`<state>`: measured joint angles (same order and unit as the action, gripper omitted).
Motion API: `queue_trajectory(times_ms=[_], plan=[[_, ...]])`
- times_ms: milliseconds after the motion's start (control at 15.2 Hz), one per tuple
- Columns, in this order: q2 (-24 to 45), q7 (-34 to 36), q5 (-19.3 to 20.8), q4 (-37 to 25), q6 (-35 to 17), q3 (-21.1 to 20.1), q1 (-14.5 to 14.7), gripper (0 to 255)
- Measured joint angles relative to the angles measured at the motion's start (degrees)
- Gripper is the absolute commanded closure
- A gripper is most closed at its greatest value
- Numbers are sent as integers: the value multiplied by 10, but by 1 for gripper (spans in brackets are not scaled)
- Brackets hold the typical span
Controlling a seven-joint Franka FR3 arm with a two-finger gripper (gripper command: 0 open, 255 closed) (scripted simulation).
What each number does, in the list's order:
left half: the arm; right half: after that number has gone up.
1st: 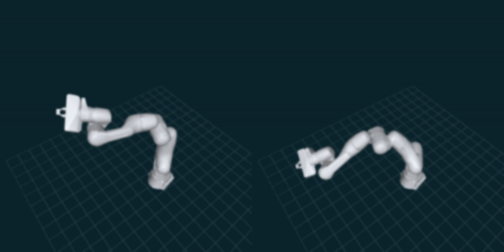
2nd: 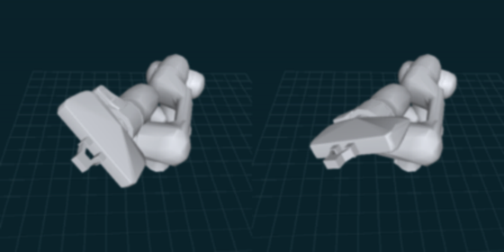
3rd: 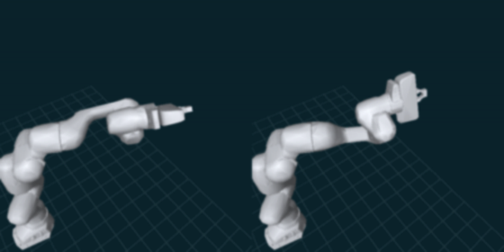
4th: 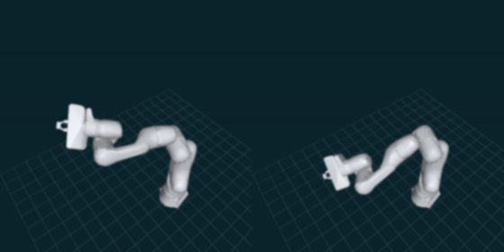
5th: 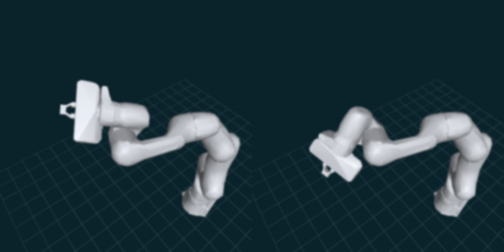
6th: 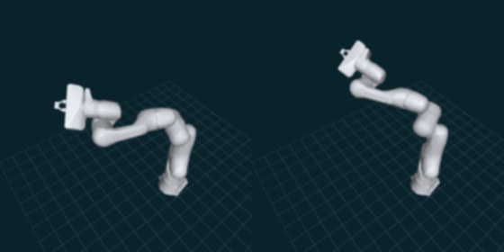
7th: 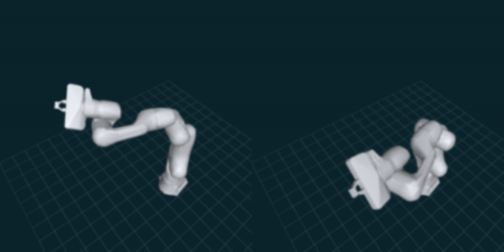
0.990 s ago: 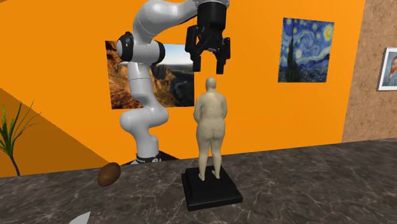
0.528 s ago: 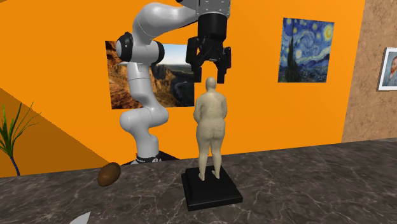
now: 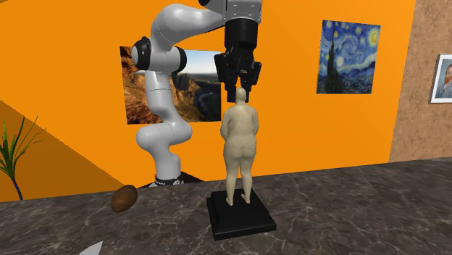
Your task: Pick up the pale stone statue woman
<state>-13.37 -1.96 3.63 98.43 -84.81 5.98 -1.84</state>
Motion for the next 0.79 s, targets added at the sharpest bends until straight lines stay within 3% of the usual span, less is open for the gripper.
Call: queue_trajectory(times_ms=[330,792], plan=[[1,0,0,-4,4,0,0,255],[22,-3,-2,-76,56,0,0,255]])
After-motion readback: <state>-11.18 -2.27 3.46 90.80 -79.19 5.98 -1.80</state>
